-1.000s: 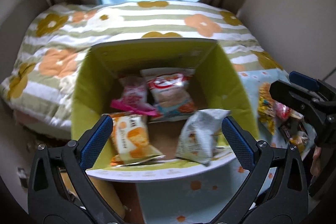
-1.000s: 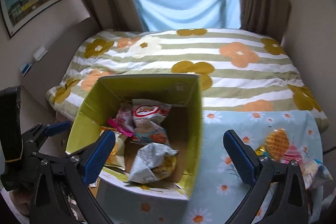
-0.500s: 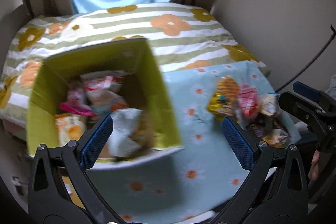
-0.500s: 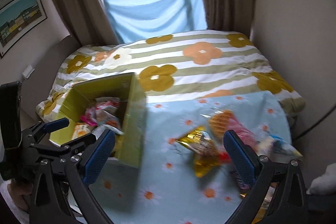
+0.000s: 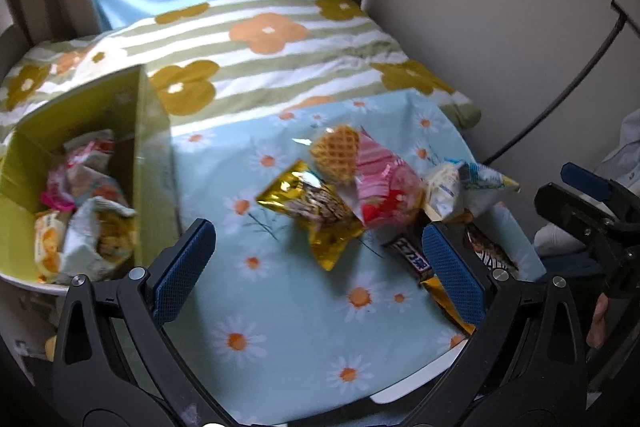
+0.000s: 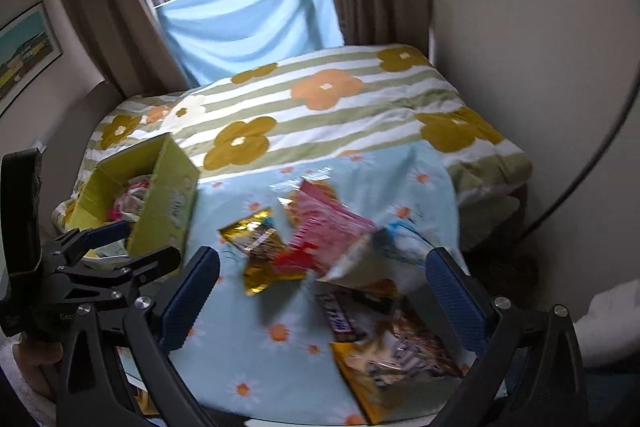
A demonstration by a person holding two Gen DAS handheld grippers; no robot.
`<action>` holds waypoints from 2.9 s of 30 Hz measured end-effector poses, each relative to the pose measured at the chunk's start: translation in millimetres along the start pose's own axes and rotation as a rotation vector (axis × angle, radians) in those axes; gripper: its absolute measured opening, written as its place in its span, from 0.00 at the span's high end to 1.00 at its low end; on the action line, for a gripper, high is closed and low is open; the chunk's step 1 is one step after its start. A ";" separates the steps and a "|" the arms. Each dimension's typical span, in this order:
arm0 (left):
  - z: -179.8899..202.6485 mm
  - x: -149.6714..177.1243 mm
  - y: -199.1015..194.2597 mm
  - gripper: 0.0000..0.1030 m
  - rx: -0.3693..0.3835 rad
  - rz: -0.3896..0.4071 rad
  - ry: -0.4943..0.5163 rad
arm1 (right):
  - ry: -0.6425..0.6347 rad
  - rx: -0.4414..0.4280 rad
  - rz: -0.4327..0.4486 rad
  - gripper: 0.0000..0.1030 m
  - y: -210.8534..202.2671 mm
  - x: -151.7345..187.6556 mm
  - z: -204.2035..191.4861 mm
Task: Organize snacks
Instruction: 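Move both tools back to the remaining snack pile on the table, then grasp the pink strawberry wafer with the left tool while the right tool grasps a printed chip bag, then carry the pink wafer and printed chip bag over the yellow box with both tools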
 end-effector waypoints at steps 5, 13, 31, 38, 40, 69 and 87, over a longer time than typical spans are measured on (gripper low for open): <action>19.6 -8.6 28.3 0.01 0.021 -0.049 0.040 | 0.141 -0.045 -0.035 0.01 19.4 10.2 34.6; 43.3 -27.9 87.2 0.01 0.117 -0.151 0.131 | 0.387 -0.111 -0.094 0.01 64.0 26.2 64.9; 76.6 -35.9 178.7 0.26 0.249 -0.332 0.254 | 0.686 -0.126 -0.120 0.01 127.8 19.8 93.3; 73.8 -38.8 183.6 0.37 0.268 -0.324 0.258 | 0.720 -0.112 -0.138 0.01 139.5 24.3 98.8; 73.3 -39.6 183.9 0.42 0.265 -0.321 0.264 | 0.729 -0.111 -0.137 0.01 140.9 25.0 100.4; 72.3 -40.8 142.0 0.51 0.207 -0.216 0.251 | 0.621 -0.150 -0.145 0.42 122.2 26.1 94.5; 27.6 -54.5 6.6 0.51 0.107 0.045 0.000 | 0.248 -0.286 -0.045 0.42 31.4 -29.0 34.7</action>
Point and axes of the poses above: each gripper's, at about its wrist camera, not at the fingertips, and y roughly the way its jaws point, z to its right, x to its underside, the point moved 7 cm from there along y, roughly the way its jaws point, and after that the axes turned 8 degrees about -z, right-handed, at the moved point
